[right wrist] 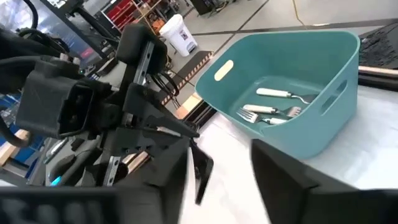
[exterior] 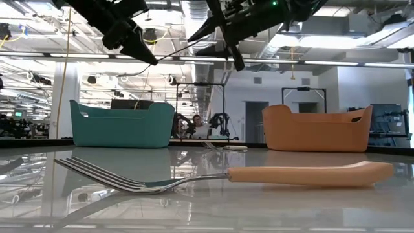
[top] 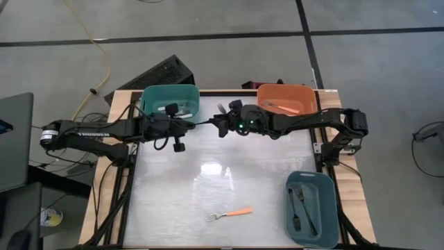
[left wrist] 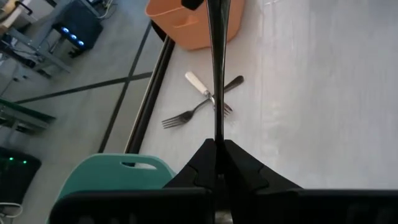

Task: Sort silverware by color (type)
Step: Put the bottom black fork into the gray bin

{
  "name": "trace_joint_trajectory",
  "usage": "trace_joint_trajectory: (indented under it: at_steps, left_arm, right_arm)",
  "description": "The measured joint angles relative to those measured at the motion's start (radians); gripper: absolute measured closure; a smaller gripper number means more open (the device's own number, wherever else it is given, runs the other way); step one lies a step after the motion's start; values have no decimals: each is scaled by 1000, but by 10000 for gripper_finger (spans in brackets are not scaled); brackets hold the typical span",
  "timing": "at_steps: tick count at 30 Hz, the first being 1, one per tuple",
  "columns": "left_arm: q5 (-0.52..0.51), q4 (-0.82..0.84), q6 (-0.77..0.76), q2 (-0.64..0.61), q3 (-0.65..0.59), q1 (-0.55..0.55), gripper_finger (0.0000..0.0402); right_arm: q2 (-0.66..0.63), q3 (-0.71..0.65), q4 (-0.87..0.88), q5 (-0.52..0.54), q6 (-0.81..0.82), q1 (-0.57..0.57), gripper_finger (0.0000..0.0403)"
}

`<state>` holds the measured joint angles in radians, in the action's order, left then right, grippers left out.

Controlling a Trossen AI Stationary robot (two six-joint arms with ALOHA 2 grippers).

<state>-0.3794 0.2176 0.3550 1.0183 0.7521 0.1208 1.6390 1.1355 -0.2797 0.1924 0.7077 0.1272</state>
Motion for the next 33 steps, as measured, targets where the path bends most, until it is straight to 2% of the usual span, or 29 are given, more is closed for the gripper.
trace_joint_trajectory:
  at_steps: [7,8,11,14,18,22,27,30,33]
  left_arm:
    - [6,-2,-5,0,0,1,401]
    - [22,-3,-5,0,0,1,401]
    - [81,4,-5,0,0,1,392]
    - [117,-7,-5,0,2,-3,363]
    - [158,-2,-20,-17,3,-5,312]
    - [189,0,-33,-81,9,-4,267]
    - [188,-4,1,-184,10,1,241]
    - [193,0,-4,-219,10,18,240]
    - [225,-1,-9,-221,10,39,240]
  right_arm:
    - [-1,0,16,-19,-3,0,371]
    - [-2,2,13,-19,-18,-1,378]
    - [-3,1,9,-22,-36,-2,379]
    - [-6,1,27,-34,-34,-2,379]
    - [-56,-1,158,-33,-39,4,379]
    - [-180,-1,374,-71,-59,19,379]
    - [-391,0,652,-297,-2,24,379]
    - [-530,0,832,-495,81,-14,379]
    - [-652,1,1009,-546,233,-111,379]
